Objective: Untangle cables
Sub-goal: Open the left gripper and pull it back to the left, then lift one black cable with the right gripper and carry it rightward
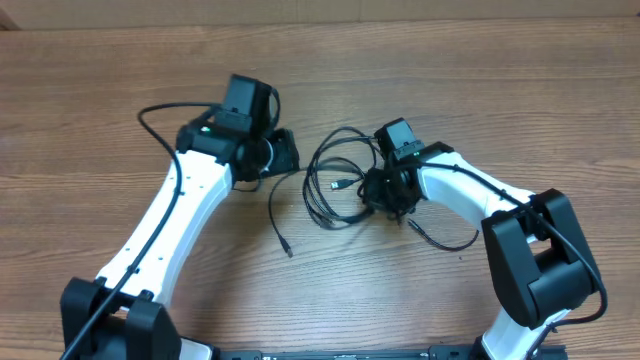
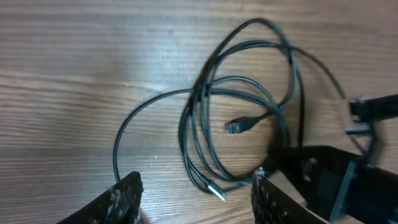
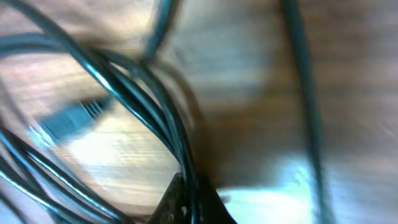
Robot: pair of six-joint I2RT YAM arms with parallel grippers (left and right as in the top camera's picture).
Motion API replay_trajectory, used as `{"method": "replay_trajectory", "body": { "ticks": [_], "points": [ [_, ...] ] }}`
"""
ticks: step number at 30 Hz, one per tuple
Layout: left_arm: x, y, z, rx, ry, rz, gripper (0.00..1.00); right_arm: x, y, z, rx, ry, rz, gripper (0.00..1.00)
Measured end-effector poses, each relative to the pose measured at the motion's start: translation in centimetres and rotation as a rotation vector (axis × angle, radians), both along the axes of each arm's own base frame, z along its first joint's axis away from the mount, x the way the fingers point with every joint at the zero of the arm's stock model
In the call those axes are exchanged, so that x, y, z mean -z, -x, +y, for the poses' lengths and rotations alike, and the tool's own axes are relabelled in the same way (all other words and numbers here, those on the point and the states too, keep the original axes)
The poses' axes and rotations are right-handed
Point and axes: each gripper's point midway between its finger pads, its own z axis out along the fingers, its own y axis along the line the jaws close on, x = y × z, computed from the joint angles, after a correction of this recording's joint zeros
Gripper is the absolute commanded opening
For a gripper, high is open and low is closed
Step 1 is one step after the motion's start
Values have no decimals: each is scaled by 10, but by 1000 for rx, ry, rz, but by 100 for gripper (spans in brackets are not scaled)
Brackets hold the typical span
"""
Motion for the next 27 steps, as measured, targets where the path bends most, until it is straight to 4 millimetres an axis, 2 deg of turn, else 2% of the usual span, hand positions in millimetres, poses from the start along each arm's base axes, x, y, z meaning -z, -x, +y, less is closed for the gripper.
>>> {"method": "replay_trajectory", "body": {
  "ticks": [2,5,8,11,14,16,17,19,24,27],
  "points": [
    [7,1,0,0,-7,18,57,-13,-4,-2,-54,29,-11,4],
    [13,0,3,-6,-20,31,57,-49,-26,4,-122,26,-99,4],
    [15,0,5,-11,-33,32,58,-112,-55,16,-167,-13,-269,4],
    [15,-2,7,-16,-41,26,58,-181,-72,22,-191,-59,-449,4],
    [15,-3,9,-23,-43,22,58,-237,-74,23,-207,-93,-591,4],
    [14,-7,11,-31,-39,10,59,-261,-71,22,-212,-107,-650,4],
    [12,-10,11,-34,-32,-2,59,-270,-67,20,-216,-112,-672,4],
    [10,-15,10,-35,-16,-21,60,-274,-63,18,-219,-111,-673,4],
    [1,-27,0,-20,44,-74,60,-267,-60,17,-226,-99,-646,4],
    [0,-27,-3,-13,59,-73,60,-270,-67,12,-210,-72,-678,4]
  ]
}}
